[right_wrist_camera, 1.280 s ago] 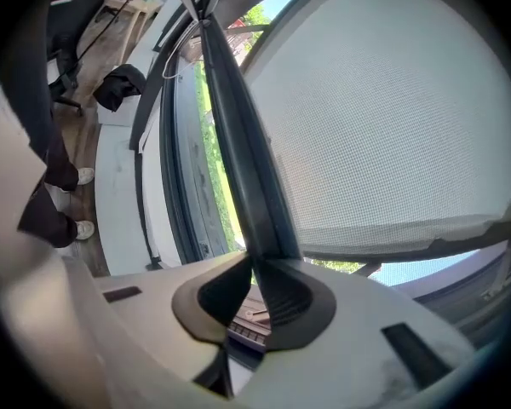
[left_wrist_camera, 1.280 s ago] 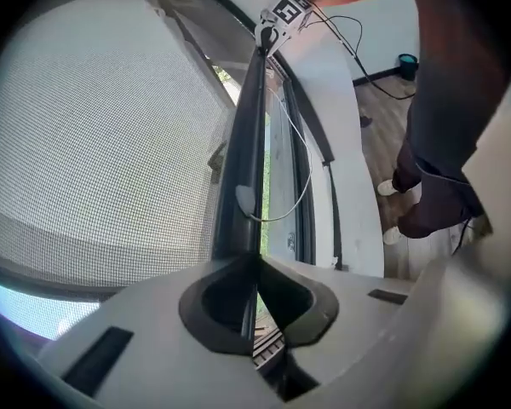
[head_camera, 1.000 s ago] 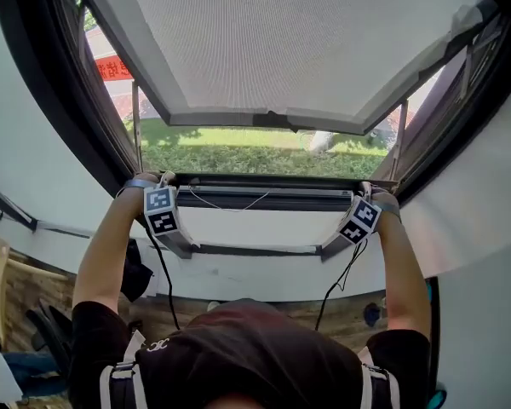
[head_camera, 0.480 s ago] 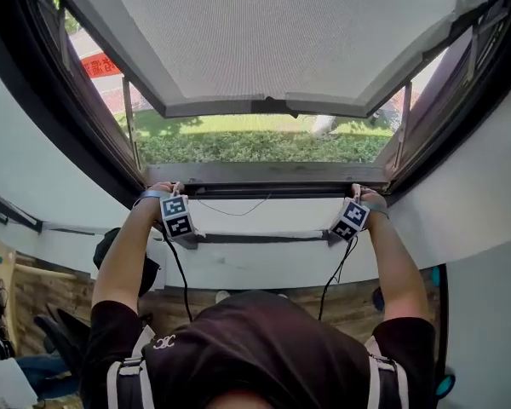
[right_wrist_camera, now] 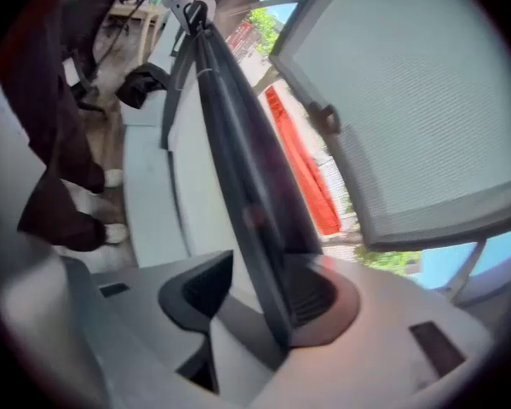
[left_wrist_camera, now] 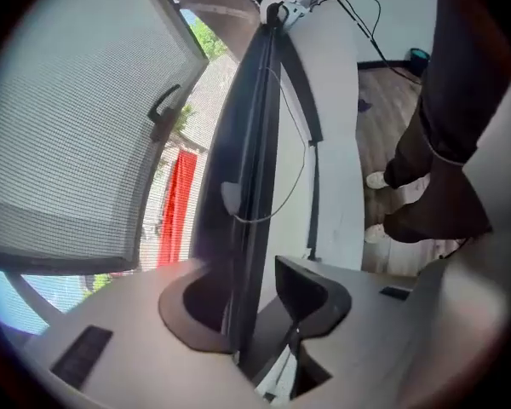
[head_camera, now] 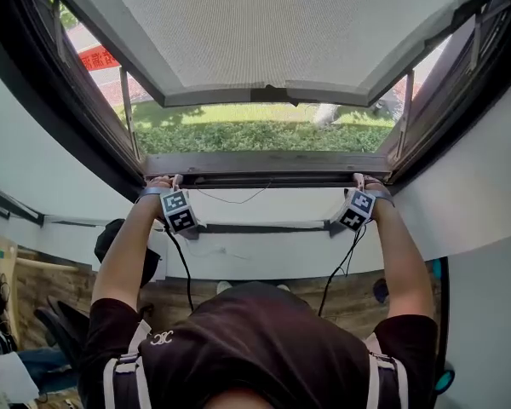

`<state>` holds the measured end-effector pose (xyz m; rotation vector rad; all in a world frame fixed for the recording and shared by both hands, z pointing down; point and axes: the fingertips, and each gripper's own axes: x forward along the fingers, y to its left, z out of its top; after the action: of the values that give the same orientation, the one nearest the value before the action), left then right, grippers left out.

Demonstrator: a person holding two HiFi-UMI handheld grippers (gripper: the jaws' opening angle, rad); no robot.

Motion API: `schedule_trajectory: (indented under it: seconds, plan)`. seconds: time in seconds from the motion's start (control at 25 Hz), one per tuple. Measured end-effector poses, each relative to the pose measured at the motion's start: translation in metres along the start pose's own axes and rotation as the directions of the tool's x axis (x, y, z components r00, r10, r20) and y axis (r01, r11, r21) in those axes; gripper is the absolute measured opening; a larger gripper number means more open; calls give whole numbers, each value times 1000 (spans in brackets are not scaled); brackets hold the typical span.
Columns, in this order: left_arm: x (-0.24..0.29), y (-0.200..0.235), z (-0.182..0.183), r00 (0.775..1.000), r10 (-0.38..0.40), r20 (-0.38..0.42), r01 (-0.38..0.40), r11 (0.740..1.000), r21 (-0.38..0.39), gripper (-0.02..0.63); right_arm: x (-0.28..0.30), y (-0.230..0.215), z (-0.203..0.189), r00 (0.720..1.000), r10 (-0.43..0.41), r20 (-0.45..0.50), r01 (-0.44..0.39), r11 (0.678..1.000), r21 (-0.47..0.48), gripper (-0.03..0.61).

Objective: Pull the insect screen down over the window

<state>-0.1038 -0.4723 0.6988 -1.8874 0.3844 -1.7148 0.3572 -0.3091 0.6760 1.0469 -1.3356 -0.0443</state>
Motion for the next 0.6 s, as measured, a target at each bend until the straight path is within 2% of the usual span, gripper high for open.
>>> schedule_trajectory:
  seconds: [0.04,0.08,0.28,0.4,0.44,0.48,0.6]
  plan:
    - [0,-5,0,1000,-26,0,26,1000,-7,180,-1,8,0,998,59,-15,-59,998,-1,226]
    - [0,-7,0,999,-35,2,35,999,-8,187,-2,13,-1,995,92,-31,-92,996,-5,244]
    - [0,-7,0,1000,10,0,-10,1000,7,215,0,12,0,998,42,-52,-43,999,-20,278]
    - [-3,-16,2,1000,-5,-14,5,1000,-11,247,8,16,-2,998,3,-60,-4,1000,-14,320]
    - [2,-18,2,1000,-5,-15,5,1000,-12,271,11,15,-2,998,-27,-63,26,999,-19,341]
    - [8,-18,3,1000,12,-5,-12,1000,-7,334,13,13,-2,996,-54,-64,53,998,-21,328]
    - [11,-9,7,997,65,50,-63,997,-34,293,15,12,2,996,-61,-61,62,998,11,316]
